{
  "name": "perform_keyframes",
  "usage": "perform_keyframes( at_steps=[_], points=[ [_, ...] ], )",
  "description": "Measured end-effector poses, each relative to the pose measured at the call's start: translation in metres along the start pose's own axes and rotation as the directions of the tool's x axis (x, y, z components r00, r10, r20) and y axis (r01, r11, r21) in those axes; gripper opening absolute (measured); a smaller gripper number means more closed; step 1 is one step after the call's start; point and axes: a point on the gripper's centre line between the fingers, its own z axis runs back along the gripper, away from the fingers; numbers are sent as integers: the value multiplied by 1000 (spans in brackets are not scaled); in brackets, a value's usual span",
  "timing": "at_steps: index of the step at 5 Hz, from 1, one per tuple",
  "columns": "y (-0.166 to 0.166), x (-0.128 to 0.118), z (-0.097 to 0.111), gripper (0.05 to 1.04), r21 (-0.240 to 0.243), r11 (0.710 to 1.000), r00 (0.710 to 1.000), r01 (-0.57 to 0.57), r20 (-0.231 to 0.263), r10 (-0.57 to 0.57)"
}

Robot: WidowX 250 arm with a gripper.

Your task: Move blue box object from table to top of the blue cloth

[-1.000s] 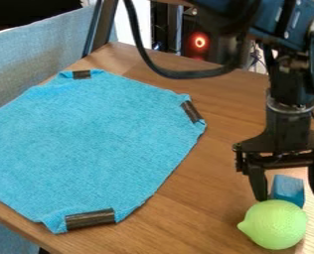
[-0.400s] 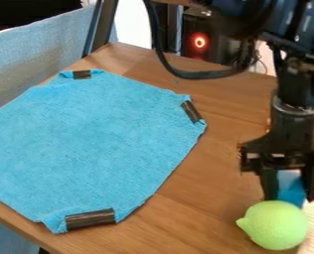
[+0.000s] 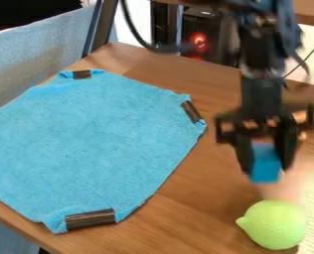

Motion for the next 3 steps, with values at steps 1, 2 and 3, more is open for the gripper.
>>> perform_keyframes(
  at_steps=[1, 2, 3],
  points=[
    [23, 20, 33, 574, -57, 993, 994, -107, -20, 106],
    [46, 21, 64, 574, -97, 984, 988, -150, -46, 147],
    [76, 19, 78, 574, -101, 954, 959, -283, -18, 283]
  ],
)
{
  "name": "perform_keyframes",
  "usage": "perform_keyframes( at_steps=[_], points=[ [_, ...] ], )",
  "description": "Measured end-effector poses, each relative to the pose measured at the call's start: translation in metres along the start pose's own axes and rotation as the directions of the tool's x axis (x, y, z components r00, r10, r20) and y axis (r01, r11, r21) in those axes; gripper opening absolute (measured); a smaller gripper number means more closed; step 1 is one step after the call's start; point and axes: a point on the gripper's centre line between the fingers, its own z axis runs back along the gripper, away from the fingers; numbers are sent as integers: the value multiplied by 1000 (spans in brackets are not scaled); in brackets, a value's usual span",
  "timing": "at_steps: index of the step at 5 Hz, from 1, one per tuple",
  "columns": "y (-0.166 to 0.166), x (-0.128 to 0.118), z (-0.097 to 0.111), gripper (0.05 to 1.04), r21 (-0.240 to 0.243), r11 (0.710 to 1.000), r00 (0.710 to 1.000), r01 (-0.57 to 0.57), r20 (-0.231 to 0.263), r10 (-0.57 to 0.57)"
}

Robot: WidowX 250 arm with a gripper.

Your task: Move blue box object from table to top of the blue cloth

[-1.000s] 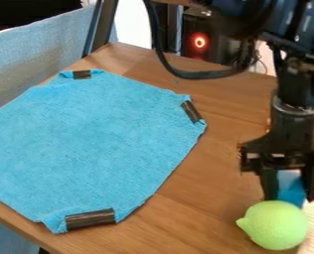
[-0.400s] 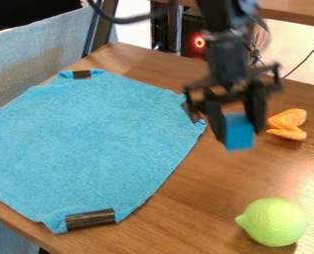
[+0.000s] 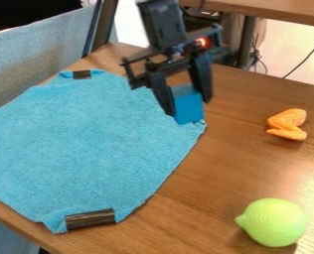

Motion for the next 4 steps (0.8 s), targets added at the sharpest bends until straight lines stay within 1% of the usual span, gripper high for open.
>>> perform_keyframes(
  at_steps=[1, 2, 3, 4],
  points=[
    [26, 9, -7, 574, 43, 986, 986, -160, 44, 158],
    [51, 19, -23, 574, 63, 965, 962, -255, 118, 246],
    [71, 29, -42, 574, 118, 946, 942, -302, 190, 277],
    [79, 45, -61, 574, 138, 920, 911, -366, 253, 324]
  ],
)
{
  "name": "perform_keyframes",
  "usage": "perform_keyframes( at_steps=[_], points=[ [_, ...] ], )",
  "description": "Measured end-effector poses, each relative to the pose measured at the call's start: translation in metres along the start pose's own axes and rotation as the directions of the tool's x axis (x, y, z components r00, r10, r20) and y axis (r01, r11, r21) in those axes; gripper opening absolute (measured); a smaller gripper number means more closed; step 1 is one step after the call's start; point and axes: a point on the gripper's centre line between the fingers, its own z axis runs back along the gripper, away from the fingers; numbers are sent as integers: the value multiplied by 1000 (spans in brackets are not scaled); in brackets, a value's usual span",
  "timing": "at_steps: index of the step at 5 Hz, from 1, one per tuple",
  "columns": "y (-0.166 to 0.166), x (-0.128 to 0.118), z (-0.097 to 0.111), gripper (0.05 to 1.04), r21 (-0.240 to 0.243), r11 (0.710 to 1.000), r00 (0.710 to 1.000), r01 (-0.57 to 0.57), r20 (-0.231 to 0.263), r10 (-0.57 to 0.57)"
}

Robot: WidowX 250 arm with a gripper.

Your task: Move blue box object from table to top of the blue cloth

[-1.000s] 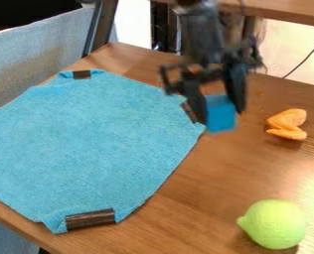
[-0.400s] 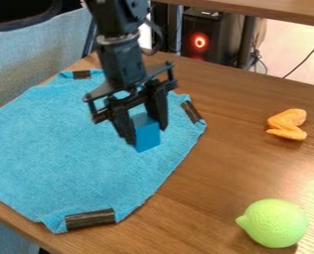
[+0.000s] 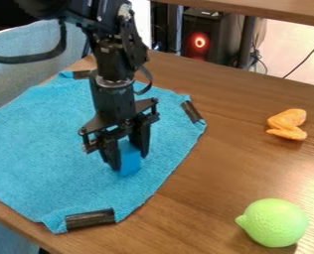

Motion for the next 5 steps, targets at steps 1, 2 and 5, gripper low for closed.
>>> perform_keyframes(
  at_steps=[1, 2, 5],
  points=[
    [-2, 16, -2, 649, 7, 997, 997, -74, 29, 74],
    [11, 26, -8, 956, 72, 984, 987, -163, 14, 163],
    [0, 3, 79, 999, -37, 998, 982, -54, -181, 46]
  ],
)
